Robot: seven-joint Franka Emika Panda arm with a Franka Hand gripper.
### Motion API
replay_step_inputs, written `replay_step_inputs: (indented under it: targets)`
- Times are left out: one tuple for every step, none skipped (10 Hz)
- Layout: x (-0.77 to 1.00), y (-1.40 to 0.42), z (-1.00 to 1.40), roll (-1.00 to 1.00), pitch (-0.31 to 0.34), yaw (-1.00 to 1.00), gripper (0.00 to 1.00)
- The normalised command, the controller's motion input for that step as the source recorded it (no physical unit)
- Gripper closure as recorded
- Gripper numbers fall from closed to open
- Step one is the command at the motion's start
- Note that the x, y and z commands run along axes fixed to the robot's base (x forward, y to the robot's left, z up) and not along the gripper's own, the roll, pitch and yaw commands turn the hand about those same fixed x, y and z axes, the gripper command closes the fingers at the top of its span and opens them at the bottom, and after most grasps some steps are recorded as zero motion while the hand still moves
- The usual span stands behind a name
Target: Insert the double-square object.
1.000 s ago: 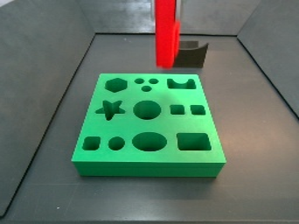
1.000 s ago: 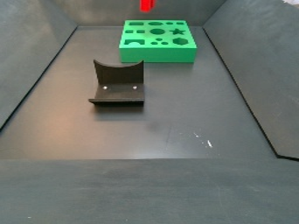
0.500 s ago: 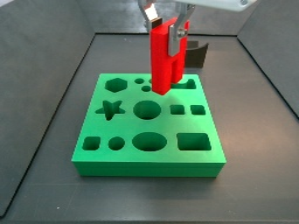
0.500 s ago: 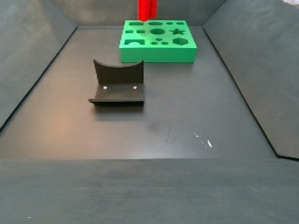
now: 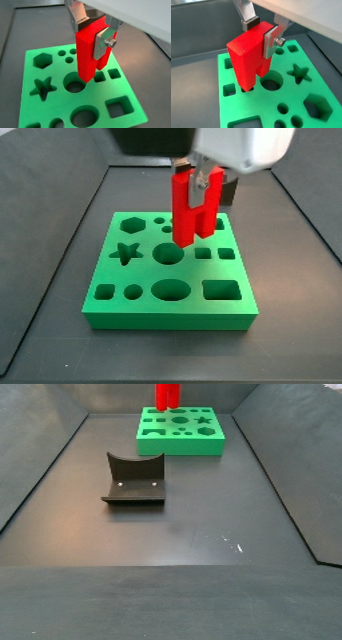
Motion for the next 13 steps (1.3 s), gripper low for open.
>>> replay_step_inputs:
  targets:
    - [0.0,0.0,-0.11,0.05,0.0,-1.0,1.0]
    - [0.14,-0.01,-0.07,0.04,0.0,-0.92,1.0]
    - [0.33,-0.05,-0.09,0.06,0.0,-0.76,1.0]
    - [0.51,-0.06,-0.15,0.1,0.0,-0.61,1.0]
    - [0.55,-0.06,-0.18,0.12,0.0,-0.55,1.0]
    - [0.53,-0.07,-0.18,0.12,0.0,-0.55,1.0]
    - [0.47,-0.05,-0.17,0.14,0.0,-0.59,1.0]
    - [0.28,-0.01,-0.12,0.15,0.0,-0.71,1.0]
    - [0.24,0.0,-0.11,0.15,0.007,-0.72,1.0]
    - [0.28,-0.02,-0.07,0.14,0.024,-0.67,1.0]
    - [0.05,0.0,-0.11,0.06,0.023,-0.14,1.0]
    - [0.0,0.0,-0.11,0.01,0.009,-0.16,1.0]
    - [0.0,0.04,-0.09,0.0,0.0,0.0,1.0]
